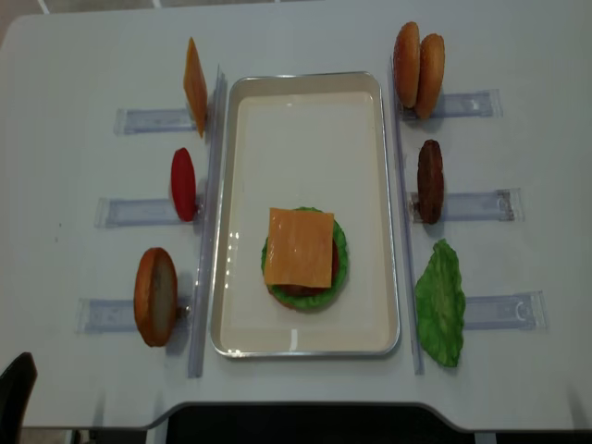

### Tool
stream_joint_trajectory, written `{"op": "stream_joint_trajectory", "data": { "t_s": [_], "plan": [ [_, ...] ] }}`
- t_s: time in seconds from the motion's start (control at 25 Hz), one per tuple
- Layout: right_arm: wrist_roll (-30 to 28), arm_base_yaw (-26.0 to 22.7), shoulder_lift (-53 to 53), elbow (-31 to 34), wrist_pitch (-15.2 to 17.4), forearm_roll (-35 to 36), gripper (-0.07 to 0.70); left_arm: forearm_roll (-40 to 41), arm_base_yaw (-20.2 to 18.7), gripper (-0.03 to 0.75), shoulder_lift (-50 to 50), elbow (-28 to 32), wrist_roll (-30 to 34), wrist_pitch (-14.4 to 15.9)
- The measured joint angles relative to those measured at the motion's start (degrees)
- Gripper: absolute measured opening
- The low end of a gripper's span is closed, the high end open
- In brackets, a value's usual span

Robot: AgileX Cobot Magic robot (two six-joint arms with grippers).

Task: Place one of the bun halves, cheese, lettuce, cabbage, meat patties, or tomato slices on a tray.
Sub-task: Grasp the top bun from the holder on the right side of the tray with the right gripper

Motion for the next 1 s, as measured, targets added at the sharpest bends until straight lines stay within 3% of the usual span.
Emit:
{"op": "stream_joint_trajectory", "data": {
  "t_s": [0.36, 0.76, 1.0],
  "plan": [
    [0.0, 0.0, 0.0, 0.0, 0.0, 0.0, 0.628, 0.0, 0.0, 0.692, 0.0, 0.0, 0.0, 0.0],
    [-1.0, 0.0, 0.0, -0.1, -0.1, 0.0, 0.514, 0.0, 0.0, 0.692, 0.0, 0.0, 0.0, 0.0],
    [-1.3, 0.0, 2.4, -5.1, -0.6, 0.0, 0.475, 0.0, 0.0, 0.692, 0.0, 0.0, 0.0, 0.0]
  ]
}}
